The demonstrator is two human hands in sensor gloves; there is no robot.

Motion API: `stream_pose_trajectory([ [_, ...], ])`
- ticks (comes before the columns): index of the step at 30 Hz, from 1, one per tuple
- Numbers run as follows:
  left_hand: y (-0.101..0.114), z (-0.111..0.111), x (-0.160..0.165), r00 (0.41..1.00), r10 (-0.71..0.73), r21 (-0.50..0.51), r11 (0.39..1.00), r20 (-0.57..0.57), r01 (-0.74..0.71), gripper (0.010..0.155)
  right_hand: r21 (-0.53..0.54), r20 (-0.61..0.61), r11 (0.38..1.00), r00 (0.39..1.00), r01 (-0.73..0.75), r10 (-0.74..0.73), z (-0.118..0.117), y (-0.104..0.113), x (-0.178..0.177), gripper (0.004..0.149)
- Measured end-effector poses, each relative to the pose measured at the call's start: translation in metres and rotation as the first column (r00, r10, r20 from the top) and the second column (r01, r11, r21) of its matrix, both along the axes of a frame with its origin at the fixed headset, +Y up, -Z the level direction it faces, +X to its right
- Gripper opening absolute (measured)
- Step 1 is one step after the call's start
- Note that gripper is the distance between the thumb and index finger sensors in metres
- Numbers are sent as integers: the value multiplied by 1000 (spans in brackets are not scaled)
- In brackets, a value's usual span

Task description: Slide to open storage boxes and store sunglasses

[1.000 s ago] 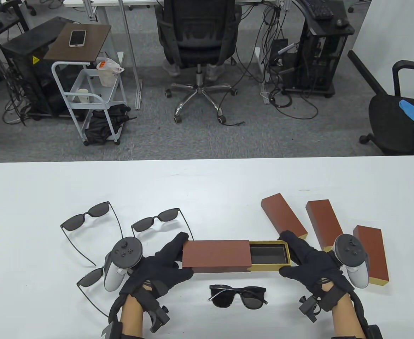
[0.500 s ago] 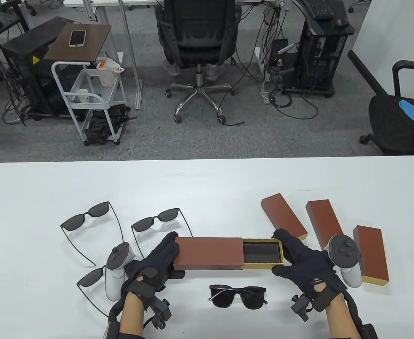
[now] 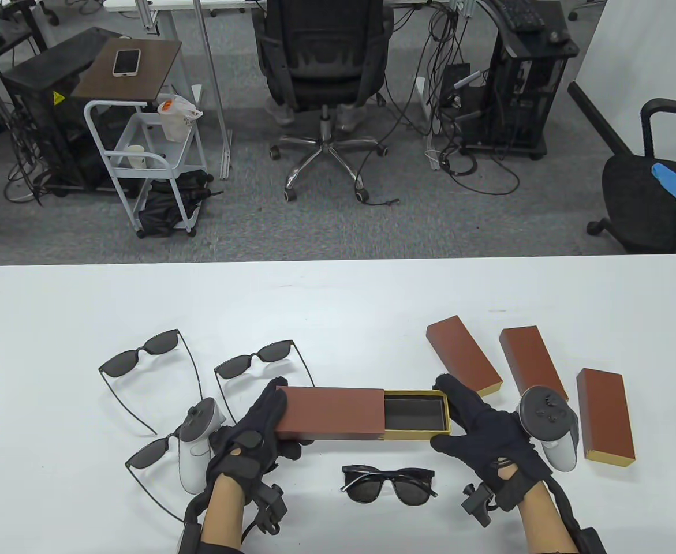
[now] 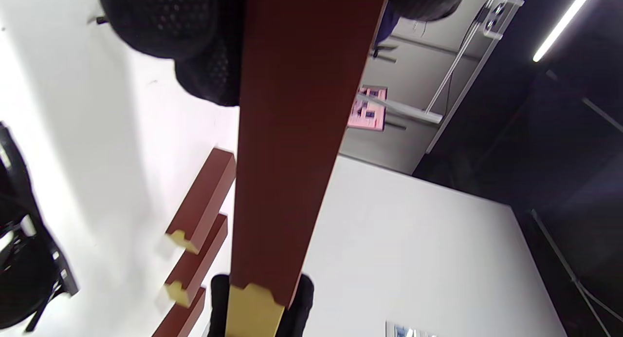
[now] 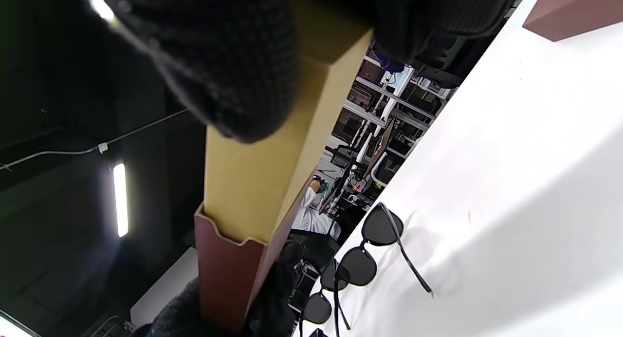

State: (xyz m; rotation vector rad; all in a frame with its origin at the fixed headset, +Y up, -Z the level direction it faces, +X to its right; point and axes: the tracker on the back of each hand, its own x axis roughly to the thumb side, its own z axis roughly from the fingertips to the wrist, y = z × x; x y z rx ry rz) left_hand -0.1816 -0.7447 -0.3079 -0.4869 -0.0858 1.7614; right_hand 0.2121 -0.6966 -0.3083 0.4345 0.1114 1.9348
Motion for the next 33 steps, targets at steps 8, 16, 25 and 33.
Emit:
stream_pose_trajectory([
  [8,-1,2,-19,984,40,0,999,-172,-41,76,-48,125,888,880,-456,459,1,-19,-12,79],
  [16,1,7,-30,940,-96,-29,995,-328,91,75,138,9,681,688,-719,725,10,-33,-71,52],
  [25,0,8,-34,913,-141,-73,990,-383,122,74,366,125,365,433,-856,892,26,-42,-117,42],
  [33,-2,5,-31,929,-131,-60,991,-346,117,75,358,131,314,380,-880,916,25,-53,-119,39],
])
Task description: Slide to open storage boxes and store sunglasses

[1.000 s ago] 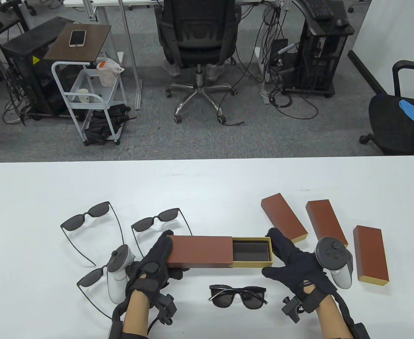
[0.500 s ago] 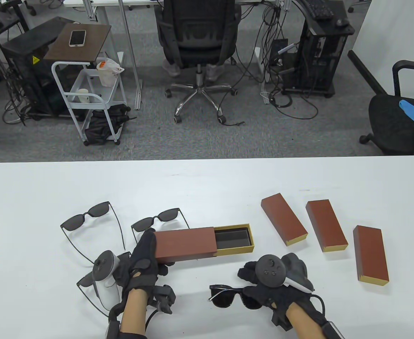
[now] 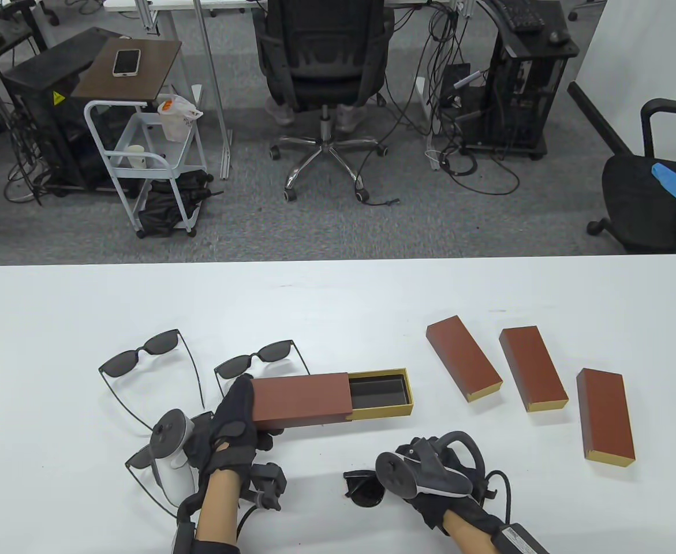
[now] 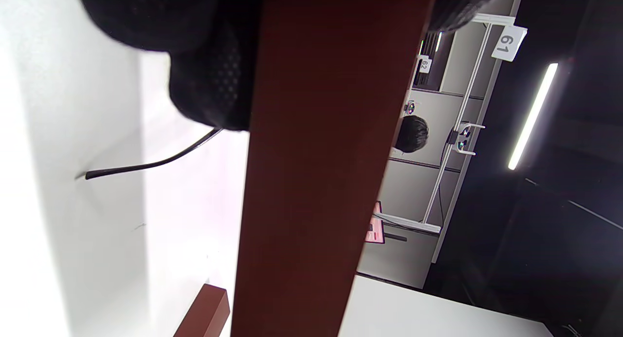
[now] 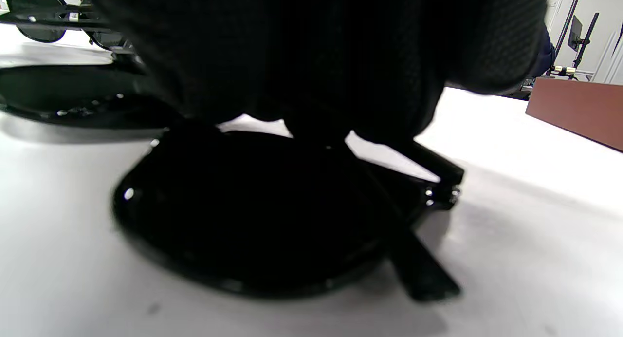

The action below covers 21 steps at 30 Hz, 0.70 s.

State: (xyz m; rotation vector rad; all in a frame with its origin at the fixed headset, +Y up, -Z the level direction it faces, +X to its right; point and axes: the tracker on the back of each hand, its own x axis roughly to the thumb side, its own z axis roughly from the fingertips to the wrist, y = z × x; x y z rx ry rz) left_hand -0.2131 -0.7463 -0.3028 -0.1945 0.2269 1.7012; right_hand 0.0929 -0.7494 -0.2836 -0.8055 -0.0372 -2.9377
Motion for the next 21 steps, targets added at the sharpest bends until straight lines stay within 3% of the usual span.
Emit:
stream_pose_trajectory([
  [3,-3,-3,2,999,-5,26,1000,52,3,75,2,-4,1000,1000,9,-9,0,1,0,39],
  [10,-6,-4,3,999,-10,22,1000,36,9,75,35,1,999,1000,11,-11,1,14,0,38],
  [17,-10,-4,0,999,-49,-18,999,-21,49,75,91,-6,996,1000,14,-13,5,54,7,38],
  [21,-12,-5,2,998,-62,-22,998,-14,62,75,178,9,984,1000,28,-30,5,94,15,38],
])
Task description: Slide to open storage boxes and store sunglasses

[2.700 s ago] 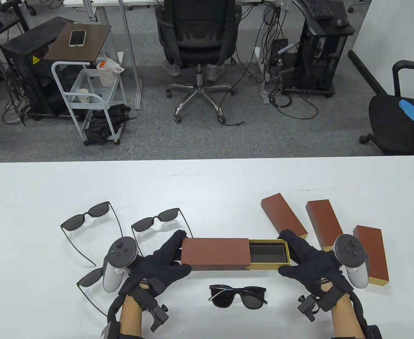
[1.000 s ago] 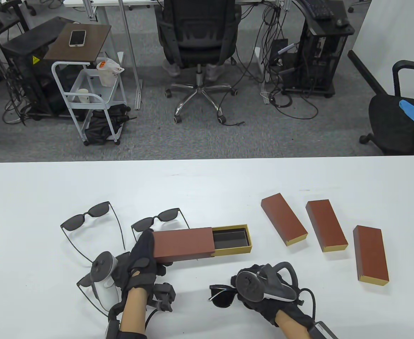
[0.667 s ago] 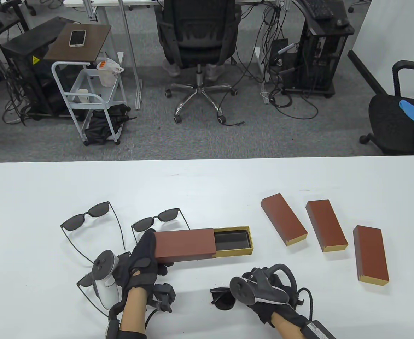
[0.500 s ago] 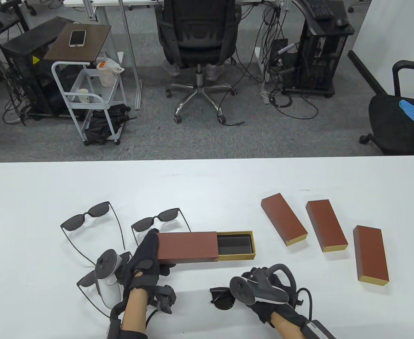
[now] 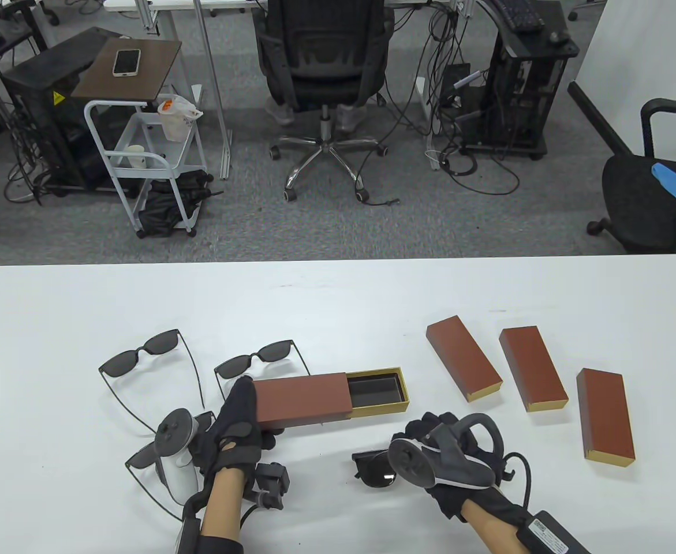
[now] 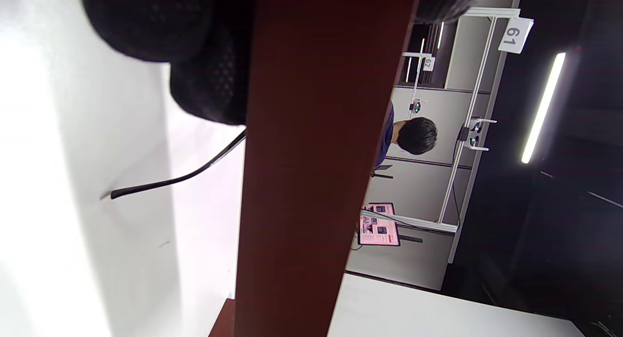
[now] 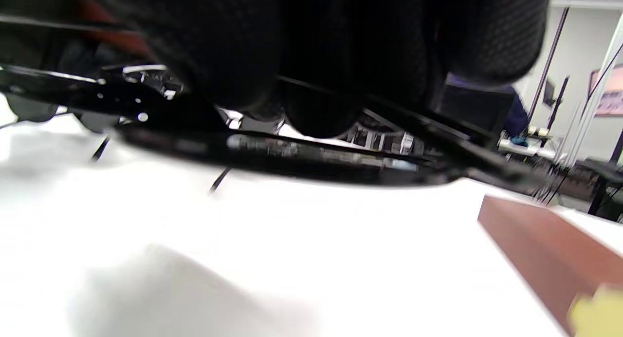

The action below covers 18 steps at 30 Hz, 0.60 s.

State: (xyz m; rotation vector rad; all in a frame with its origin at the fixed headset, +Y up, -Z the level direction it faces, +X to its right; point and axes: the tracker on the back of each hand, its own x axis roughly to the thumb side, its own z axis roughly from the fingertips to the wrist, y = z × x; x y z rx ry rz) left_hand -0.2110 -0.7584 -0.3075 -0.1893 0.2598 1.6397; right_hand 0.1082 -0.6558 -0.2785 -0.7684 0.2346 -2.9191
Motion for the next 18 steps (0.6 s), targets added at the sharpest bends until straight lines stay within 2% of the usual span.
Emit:
stream_pose_trajectory([
  [2,-1,-1,2,1000,4,1,1000,12,-4,75,55,35,998,999,-12,10,-3,21,5,38],
  [7,0,0,4,999,41,6,999,35,-41,75,189,120,975,988,-116,95,-15,53,12,38],
  [12,3,0,7,998,12,24,1000,58,-13,74,275,145,952,984,-137,100,-22,64,13,38],
  [18,5,0,12,995,38,41,998,90,-42,74,334,166,898,956,-285,242,-23,63,0,37],
])
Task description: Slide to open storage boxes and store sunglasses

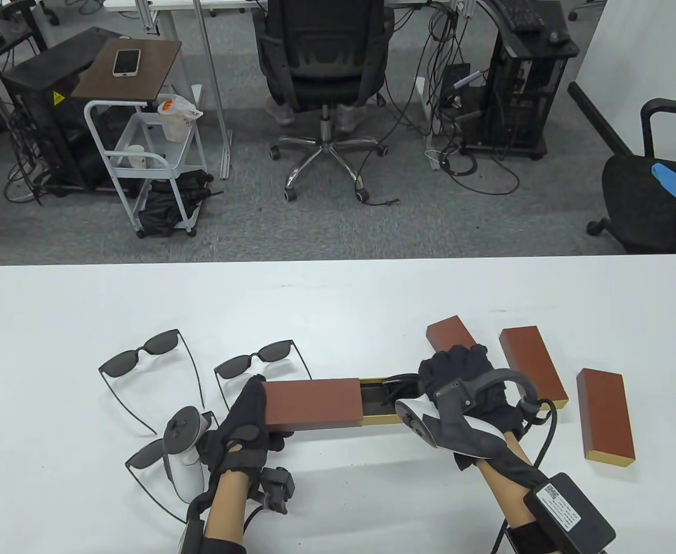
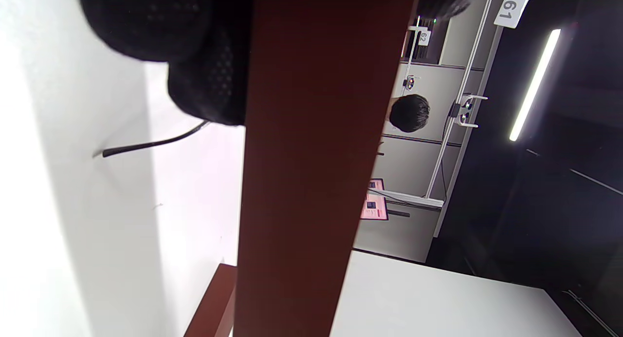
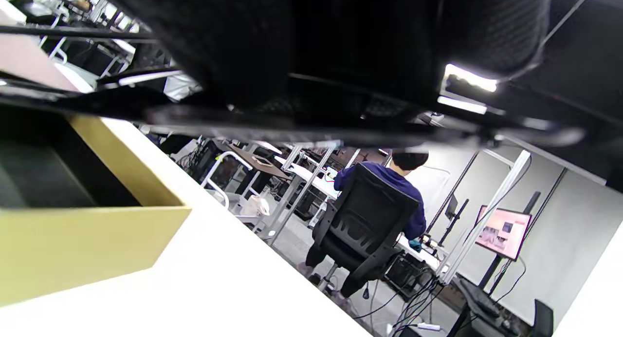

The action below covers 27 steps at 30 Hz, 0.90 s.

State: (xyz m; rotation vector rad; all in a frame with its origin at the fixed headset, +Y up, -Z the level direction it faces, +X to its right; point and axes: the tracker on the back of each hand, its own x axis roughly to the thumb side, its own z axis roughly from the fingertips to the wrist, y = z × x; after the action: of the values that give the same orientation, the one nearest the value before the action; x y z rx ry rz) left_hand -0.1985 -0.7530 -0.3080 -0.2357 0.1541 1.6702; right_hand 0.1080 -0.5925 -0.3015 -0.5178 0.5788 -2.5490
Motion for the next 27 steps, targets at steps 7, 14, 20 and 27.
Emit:
stream_pose_trajectory([
  [7,3,0,7,998,39,16,999,49,-40,74,-12,-10,992,993,-122,122,2,-3,-12,37],
  [14,5,2,13,992,83,16,996,97,-85,74,-29,-36,989,989,-147,146,6,-3,-29,37],
  [20,6,3,20,990,69,24,997,121,-72,75,-70,-40,993,995,-96,93,6,-1,-44,38],
  [27,6,4,20,990,76,20,997,120,-79,75,-95,-29,995,999,-19,17,3,0,-47,38],
])
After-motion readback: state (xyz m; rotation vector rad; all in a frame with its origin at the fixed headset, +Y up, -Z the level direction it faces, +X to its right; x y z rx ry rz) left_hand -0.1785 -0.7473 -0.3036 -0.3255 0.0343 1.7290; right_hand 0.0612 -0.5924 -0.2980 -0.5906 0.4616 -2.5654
